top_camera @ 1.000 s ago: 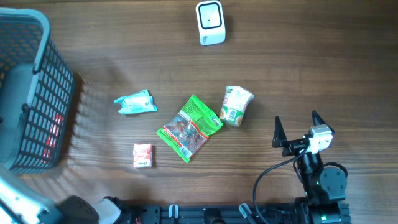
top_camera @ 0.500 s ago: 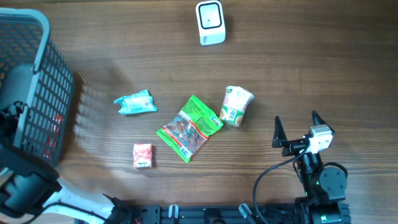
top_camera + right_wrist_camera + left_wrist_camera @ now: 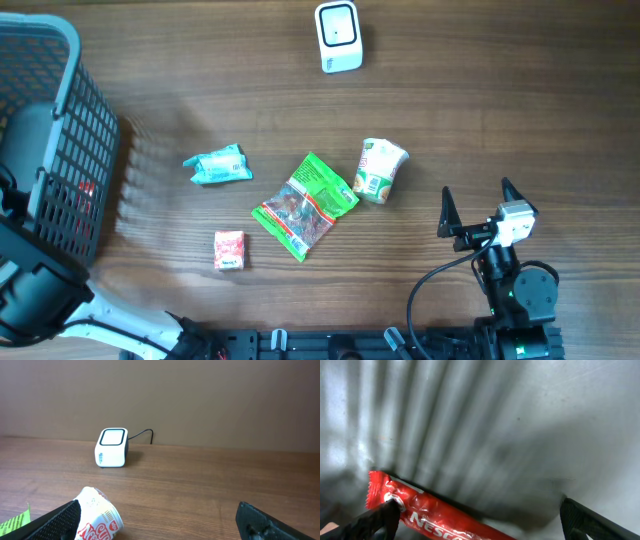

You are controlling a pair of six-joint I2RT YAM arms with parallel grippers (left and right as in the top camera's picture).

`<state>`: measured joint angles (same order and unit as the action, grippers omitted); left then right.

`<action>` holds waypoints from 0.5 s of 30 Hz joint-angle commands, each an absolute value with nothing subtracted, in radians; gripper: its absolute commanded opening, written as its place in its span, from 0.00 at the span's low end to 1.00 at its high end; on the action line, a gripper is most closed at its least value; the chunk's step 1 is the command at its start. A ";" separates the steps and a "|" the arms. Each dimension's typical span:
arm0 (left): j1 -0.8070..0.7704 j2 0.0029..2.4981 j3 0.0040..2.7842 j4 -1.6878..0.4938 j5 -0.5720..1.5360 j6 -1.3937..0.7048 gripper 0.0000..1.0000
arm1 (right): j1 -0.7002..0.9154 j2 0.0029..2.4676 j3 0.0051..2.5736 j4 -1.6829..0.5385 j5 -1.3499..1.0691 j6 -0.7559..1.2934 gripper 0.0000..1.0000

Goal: Scan the item barcode
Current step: 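Grasp the red Nescafe stick with the left gripper and place it on table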

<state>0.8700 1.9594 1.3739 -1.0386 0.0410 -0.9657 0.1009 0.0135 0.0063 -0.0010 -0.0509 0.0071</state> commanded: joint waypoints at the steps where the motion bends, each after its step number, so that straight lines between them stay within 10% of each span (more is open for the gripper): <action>1: 0.873 1.996 1.302 -0.951 0.035 -0.977 0.87 | 0.099 0.007 0.005 0.001 -0.045 0.019 1.00; 3: 0.876 1.995 1.329 -0.946 0.034 -0.973 0.71 | 0.099 0.007 0.005 0.002 -0.045 0.019 1.00; 8: 0.875 1.990 1.460 -0.946 0.020 -0.881 0.69 | 0.099 0.007 0.005 0.002 -0.045 0.019 1.00; 15: 0.873 1.986 1.551 -1.007 0.048 -0.867 1.00 | 0.099 0.007 0.005 0.002 -0.045 0.019 1.00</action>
